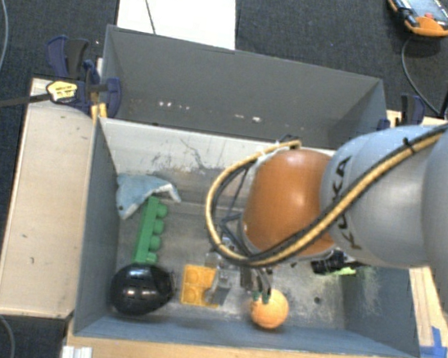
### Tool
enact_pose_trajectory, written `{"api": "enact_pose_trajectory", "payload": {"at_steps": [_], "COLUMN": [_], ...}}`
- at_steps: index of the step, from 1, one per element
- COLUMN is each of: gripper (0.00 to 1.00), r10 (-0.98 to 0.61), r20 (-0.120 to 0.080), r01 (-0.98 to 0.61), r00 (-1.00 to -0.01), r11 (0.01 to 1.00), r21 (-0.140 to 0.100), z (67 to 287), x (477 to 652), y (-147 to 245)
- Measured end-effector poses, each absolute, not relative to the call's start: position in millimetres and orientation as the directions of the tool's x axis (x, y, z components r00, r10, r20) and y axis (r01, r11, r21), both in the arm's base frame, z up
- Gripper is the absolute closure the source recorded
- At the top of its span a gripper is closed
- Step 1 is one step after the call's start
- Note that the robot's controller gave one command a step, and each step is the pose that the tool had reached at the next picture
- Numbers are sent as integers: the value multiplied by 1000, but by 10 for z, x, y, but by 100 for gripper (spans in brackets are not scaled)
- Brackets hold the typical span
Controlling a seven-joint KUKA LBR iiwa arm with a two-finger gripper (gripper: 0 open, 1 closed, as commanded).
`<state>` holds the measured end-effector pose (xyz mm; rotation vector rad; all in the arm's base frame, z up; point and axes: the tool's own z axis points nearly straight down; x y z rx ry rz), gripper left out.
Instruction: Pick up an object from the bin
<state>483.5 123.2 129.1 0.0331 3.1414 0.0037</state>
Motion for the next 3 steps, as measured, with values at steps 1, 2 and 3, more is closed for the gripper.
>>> {"api": "enact_pose_trajectory", "payload": {"at_steps": [1, 2, 3], "gripper": [100, 100, 100], "r10": [30, 31, 33], "r20": [0, 0, 7], "r01": [30, 31, 33], "r00": [-1000, -1000, -999], "r11": [1000, 999, 999], "r21": [5, 5, 3], "z": [1862, 1862, 2239], "x": [4951, 4951, 4953], "y": [1258, 1257, 1289]}}
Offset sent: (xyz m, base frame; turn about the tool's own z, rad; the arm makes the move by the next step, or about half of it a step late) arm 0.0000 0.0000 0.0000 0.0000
